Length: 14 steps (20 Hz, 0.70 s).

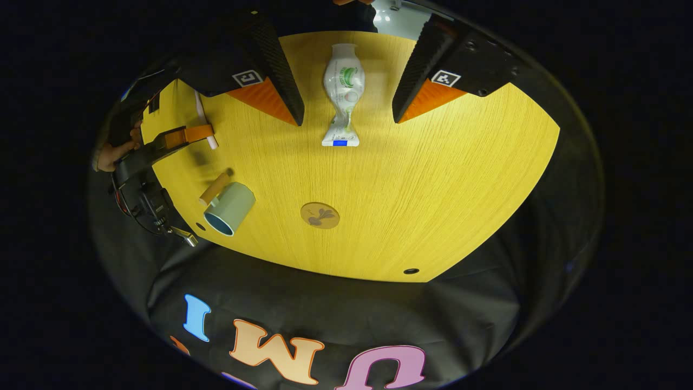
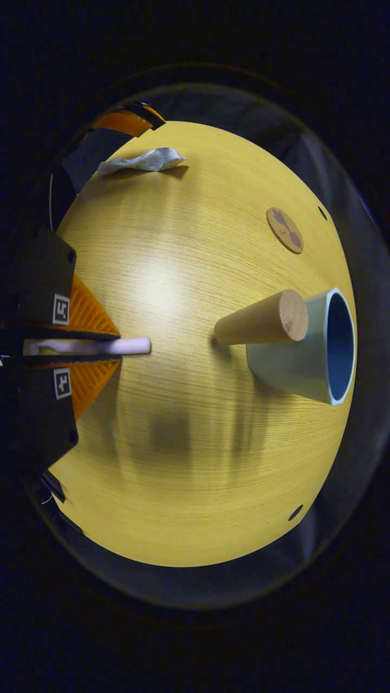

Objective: Put the toothbrush and toothpaste on the desktop into the cup, then pick up the cup and place it on the coaster on the desktop.

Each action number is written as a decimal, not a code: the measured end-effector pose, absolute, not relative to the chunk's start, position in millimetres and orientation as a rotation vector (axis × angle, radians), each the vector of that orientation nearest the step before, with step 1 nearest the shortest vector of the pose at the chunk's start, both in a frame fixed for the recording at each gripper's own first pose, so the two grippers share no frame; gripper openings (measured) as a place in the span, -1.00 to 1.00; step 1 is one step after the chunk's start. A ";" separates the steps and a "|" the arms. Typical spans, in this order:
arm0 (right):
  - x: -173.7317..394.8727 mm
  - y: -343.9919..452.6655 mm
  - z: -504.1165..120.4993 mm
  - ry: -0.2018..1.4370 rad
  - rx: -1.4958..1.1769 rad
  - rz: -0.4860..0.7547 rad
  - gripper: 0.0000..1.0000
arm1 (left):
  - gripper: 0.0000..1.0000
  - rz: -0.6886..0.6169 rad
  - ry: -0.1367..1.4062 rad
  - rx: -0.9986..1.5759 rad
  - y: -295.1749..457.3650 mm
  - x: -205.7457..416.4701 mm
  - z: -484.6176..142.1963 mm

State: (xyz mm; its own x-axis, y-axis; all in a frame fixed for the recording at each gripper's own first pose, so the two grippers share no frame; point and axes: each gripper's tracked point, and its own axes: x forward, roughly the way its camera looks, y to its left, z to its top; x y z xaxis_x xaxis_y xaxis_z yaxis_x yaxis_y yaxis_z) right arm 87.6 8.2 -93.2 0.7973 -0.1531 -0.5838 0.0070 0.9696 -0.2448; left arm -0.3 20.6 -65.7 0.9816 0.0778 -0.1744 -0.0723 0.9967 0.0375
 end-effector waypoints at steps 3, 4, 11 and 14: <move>85.2 8.5 -94.7 0.655 -0.246 -0.084 -0.77 | 0.92 0.076 0.182 0.026 18.6 -1.6 -69.2; 85.5 8.6 -94.8 0.656 -0.230 -0.087 -0.81 | 0.92 0.077 0.184 0.023 18.5 -1.4 -70.3; 83.6 9.3 -92.4 0.578 -0.215 -0.070 -0.95 | 0.91 0.079 0.183 0.023 18.3 -1.3 -72.2; 82.3 5.7 -85.2 0.518 -0.176 -0.089 -0.95 | 0.91 0.076 0.193 0.019 17.7 -0.5 -75.7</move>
State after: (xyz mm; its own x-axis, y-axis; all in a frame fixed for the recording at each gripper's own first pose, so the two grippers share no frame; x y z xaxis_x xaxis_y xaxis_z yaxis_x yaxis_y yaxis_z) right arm 82.3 5.7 -85.2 0.8655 -0.1288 -0.4840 0.0397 0.9810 -0.1899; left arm -0.5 17.7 -75.7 0.9786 0.0771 -0.1905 -0.0736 0.9970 0.0257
